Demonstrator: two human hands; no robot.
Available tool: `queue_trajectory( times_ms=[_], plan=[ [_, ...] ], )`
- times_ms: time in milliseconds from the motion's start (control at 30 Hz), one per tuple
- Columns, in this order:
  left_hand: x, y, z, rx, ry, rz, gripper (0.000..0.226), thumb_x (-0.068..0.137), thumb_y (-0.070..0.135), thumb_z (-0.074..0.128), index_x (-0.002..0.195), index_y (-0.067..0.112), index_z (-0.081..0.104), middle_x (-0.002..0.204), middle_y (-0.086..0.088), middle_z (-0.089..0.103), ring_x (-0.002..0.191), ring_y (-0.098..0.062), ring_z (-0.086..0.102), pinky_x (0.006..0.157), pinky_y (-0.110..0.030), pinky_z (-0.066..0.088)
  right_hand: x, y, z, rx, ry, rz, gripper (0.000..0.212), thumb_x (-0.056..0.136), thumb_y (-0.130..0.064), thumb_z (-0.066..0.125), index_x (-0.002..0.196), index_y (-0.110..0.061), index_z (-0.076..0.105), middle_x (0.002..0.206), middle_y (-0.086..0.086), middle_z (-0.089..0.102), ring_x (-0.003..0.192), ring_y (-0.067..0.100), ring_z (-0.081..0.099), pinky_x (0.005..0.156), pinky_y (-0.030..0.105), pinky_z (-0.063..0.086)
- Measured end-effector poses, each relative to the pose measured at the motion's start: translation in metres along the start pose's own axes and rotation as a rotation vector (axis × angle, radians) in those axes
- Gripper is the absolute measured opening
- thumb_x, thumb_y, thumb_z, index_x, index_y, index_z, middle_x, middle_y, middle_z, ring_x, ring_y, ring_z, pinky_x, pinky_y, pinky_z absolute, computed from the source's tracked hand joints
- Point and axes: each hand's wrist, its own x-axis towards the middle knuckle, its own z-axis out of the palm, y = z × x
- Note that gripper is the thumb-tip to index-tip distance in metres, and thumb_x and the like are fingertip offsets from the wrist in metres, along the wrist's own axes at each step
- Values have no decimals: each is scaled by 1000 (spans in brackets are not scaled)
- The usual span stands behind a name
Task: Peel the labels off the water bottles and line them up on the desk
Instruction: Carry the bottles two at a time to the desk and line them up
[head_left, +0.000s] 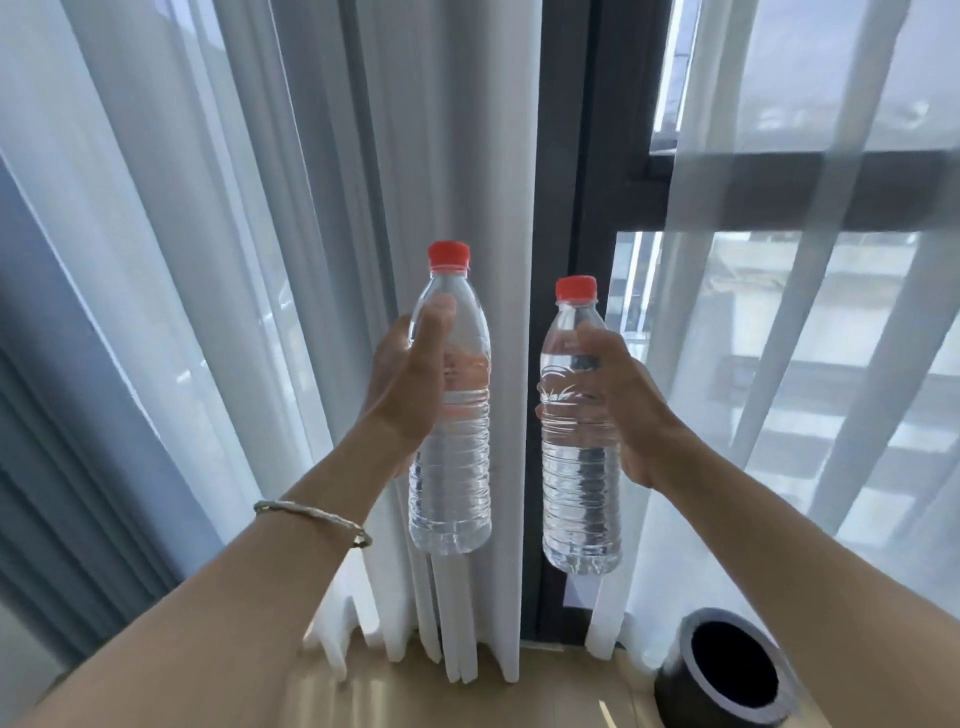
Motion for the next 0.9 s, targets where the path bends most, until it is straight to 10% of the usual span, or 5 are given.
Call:
queue_trajectory(
  times_ms=[200,467,633,900],
  plan=[
    [21,129,-16,28,8,147,52,82,61,44,101,17,63,84,-14,71,70,-26,69,66,-40,59,7,-125,5,-17,-43,-142,28,77,-51,56,89,-27,65,76,-2,72,69,14,68,53,26,51],
    [11,270,-8,100,55,372,52,86,60,41,102,15,63,87,-17,70,78,-30,69,69,-42,57,-10,-268,-5,-53,-63,-330,31,79,-58,49,89,-36,67,78,-2,72,77,17,68,80,45,51],
    [-16,297,-24,111,200,362,68,73,74,44,116,23,57,95,-4,71,81,-17,72,72,-32,58,-30,-308,-3,34,-118,-397,36,93,-45,47,102,-14,64,72,-1,66,56,7,63,49,23,53],
    [-56,276,-120,167,382,303,63,71,71,64,108,19,58,90,-6,72,70,-7,71,61,-20,53,-29,-275,109,69,-265,-353,64,74,-65,50,109,-15,65,91,8,72,79,19,69,71,37,54]
  ],
)
